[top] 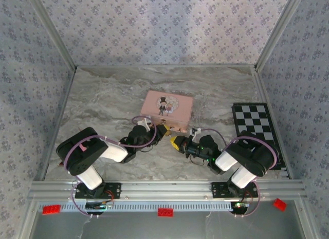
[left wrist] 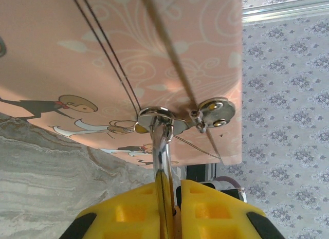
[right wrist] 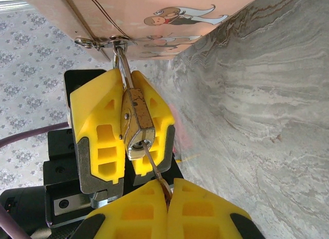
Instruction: Unlock a padlock with a key
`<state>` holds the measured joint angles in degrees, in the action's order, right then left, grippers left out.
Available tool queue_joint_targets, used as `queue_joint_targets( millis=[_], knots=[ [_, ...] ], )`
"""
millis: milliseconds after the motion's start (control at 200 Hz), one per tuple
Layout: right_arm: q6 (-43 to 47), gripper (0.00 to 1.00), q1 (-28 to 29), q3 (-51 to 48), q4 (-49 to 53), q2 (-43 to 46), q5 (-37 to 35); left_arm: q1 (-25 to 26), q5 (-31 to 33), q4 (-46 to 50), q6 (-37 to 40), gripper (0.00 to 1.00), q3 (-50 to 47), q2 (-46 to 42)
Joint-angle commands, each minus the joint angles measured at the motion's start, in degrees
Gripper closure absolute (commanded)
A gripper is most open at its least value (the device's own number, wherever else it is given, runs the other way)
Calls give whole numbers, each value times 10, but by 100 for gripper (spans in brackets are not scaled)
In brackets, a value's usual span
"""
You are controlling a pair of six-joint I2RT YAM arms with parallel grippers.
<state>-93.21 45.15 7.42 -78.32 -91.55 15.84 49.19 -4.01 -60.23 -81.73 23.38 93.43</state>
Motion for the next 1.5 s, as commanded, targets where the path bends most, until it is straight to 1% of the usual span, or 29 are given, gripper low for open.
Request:
queue_joint_targets(
  millis=[0, 450, 730, 995, 1129, 1234, 1494],
  knots=[
    [-1, 100, -4, 10, -16, 5, -8, 11, -14, -95, 4, 100, 15, -8],
    [-1, 100, -9, 11, -15, 12, -16, 21, -15, -92, 11, 100, 20, -14],
    [-14, 100, -23, 33, -15, 19, 2, 41, -14, -85, 23, 100, 26, -5],
    [-11, 100, -34, 36, -14, 23, 14, 45, -20, -75, 33, 100, 30, 1],
    [-3, 100, -44, 35, -10, 29, 21, 48, -26, -55, 40, 100, 37, -1],
    [9, 100, -50, 46, 5, 38, 32, 57, -32, -35, 46, 100, 47, 2],
    [46, 100, -71, 54, 82, 74, 39, 65, -33, -41, 36, 100, 48, 14]
  ],
)
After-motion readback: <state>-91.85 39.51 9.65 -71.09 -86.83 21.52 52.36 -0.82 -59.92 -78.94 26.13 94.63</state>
